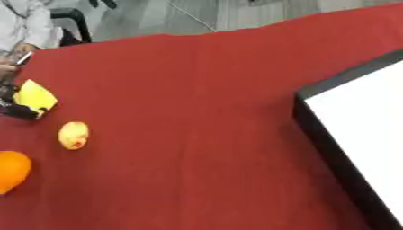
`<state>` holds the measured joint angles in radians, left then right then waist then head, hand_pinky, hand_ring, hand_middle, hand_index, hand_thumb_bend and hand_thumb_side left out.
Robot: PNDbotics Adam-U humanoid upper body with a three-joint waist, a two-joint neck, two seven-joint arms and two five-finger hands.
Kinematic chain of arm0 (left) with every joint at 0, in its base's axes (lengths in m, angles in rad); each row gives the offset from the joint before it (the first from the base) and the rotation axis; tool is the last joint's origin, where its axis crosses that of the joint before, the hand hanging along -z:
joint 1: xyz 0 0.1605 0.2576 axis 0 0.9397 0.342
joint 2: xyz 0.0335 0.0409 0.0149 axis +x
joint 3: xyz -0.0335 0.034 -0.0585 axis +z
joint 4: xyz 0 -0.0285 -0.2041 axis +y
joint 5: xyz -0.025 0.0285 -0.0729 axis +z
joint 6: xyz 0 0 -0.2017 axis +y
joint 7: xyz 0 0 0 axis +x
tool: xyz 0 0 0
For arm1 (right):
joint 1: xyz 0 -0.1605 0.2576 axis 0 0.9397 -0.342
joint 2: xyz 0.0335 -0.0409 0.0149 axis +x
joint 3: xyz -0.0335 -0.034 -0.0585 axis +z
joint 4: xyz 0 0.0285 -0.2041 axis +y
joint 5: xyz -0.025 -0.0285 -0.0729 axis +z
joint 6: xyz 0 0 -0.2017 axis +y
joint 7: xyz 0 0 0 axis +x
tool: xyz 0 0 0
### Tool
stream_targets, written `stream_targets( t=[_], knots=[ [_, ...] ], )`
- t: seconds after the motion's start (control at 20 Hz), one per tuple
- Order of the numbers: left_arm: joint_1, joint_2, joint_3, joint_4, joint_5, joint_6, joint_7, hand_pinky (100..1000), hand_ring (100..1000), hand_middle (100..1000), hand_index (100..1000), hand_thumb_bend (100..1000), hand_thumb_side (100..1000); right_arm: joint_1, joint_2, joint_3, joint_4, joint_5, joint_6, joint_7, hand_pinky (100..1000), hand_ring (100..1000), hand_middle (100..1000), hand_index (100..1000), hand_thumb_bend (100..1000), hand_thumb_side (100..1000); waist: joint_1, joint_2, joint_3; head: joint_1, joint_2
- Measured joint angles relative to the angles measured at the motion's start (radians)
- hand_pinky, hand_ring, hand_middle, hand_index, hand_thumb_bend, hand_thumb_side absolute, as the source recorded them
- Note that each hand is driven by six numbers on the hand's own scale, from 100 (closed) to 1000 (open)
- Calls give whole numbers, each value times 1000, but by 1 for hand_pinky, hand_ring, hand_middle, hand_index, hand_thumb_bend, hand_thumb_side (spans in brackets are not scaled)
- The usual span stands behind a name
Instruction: Pick up the objects with one hand, pass them to the other hand, and then place them into the box on the other side of the table.
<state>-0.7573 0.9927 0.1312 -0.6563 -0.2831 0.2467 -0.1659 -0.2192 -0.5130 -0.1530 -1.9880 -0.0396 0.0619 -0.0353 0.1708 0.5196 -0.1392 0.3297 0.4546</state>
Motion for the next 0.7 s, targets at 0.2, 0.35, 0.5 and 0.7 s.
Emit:
stream_targets(
  t=[0.2,0.35,0.5,0.7],
  knots=[
    [-8,0,-6,-1,8,-13,-27,916,885,710,694,100,163,4,0,-6,0,0,0,-1,859,890,799,867,745,282,0,-2,11,-4,1],
    [-13,0,-12,-23,8,-22,-39,900,870,690,680,100,179,9,0,-9,1,-2,0,-5,860,891,800,868,744,297,-2,-9,24,-9,2],
    [-17,0,-19,-96,12,-32,-50,894,856,676,676,100,207,14,-2,-9,15,-7,1,-11,860,893,803,869,743,324,-12,-21,44,-27,13],
    [-17,-9,-42,-234,47,-32,-63,873,831,668,674,100,226,14,-17,3,25,-28,-3,-26,861,896,807,871,742,357,-24,-61,51,-74,33]
  ],
)
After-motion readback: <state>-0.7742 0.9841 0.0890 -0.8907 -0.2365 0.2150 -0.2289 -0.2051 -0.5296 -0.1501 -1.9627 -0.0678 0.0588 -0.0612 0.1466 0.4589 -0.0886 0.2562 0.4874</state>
